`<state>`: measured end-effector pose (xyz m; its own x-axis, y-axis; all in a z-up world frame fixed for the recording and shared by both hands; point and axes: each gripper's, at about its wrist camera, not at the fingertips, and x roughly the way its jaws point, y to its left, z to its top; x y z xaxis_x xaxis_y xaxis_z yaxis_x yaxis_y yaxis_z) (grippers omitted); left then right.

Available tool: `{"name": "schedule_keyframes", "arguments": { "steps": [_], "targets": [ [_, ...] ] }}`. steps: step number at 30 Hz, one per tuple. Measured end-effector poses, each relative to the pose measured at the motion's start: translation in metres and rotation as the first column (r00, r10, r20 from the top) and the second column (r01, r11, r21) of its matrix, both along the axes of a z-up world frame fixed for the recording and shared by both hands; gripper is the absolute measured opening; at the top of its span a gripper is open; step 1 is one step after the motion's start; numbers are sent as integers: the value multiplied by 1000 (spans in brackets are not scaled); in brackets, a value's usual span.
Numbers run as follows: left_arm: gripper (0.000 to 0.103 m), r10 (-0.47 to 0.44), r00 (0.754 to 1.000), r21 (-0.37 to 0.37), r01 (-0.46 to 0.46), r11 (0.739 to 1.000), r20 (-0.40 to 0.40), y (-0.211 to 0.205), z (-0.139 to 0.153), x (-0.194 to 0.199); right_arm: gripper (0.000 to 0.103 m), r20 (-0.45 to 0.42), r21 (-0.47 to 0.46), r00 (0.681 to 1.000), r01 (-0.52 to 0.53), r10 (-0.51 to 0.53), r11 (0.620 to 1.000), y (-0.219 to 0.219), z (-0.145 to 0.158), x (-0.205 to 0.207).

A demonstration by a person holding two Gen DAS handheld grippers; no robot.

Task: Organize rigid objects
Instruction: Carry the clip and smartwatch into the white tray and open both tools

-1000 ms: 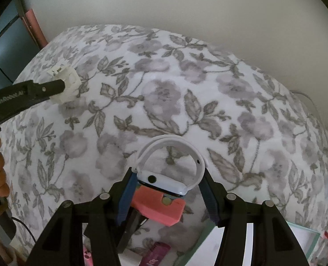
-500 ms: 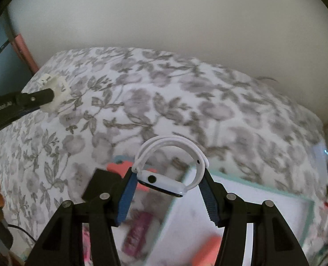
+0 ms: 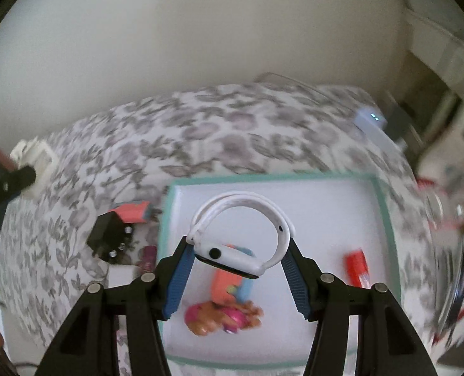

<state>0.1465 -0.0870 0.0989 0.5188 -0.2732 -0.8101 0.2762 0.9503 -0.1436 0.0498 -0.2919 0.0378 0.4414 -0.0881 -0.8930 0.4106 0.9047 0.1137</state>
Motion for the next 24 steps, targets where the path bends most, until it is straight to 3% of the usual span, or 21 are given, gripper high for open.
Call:
{"name": "schedule_keyframes", "arguments": {
  "steps": [9, 24],
  "targets": [
    [30, -112, 991, 33, 115, 993, -78, -63, -31, -28, 60, -52, -18, 991, 120, -121, 993, -45, -12, -32],
    [30, -136, 971, 27, 144, 989, -196, -111, -77, -12, 60, -157, -1, 982, 108, -107, 994, -79, -42, -21]
  ]
}}
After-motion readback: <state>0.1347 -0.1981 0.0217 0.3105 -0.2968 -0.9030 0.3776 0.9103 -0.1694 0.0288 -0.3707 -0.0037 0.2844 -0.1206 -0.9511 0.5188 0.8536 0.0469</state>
